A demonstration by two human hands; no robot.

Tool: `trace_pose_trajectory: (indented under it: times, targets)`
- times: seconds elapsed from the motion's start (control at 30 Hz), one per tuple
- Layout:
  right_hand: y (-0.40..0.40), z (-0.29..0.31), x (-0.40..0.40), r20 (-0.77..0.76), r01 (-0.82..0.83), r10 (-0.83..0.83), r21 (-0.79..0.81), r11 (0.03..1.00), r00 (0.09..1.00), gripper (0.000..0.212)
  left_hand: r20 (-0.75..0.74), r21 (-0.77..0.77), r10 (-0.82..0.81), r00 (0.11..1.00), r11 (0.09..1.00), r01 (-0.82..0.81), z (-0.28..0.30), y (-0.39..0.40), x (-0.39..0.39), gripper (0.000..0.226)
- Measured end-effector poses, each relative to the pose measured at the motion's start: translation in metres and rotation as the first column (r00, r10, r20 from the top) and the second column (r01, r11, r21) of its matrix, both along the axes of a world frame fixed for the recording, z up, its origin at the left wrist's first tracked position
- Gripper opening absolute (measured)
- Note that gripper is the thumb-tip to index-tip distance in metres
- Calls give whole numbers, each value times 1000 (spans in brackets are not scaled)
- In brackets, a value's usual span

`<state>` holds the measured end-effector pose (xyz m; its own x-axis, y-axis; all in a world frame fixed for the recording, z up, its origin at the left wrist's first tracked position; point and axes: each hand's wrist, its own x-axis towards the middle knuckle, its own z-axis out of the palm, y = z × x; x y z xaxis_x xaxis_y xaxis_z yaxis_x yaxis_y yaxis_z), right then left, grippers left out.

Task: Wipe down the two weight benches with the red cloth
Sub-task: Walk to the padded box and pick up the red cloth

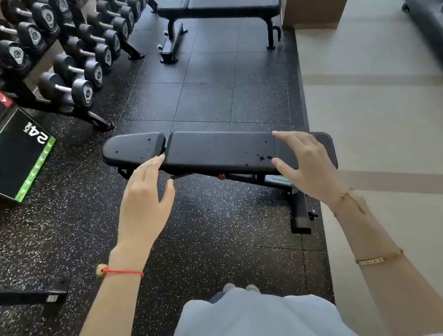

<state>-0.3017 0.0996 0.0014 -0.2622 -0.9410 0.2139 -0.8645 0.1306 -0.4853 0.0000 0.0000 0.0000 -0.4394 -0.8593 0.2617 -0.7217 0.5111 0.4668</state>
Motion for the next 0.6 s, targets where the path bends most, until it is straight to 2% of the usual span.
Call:
trace_pose_trajectory:
  times: [0.33,0.6]
  targets:
    - [-22,-1,13,-7,-92,93,40,995,996,52,-22,35,134,991,990,-133,-3,7,8,48]
    - [-64,-7,46,12,-279,279,73,958,960,52,1,76,341,940,937,-340,-15,27,47,47]
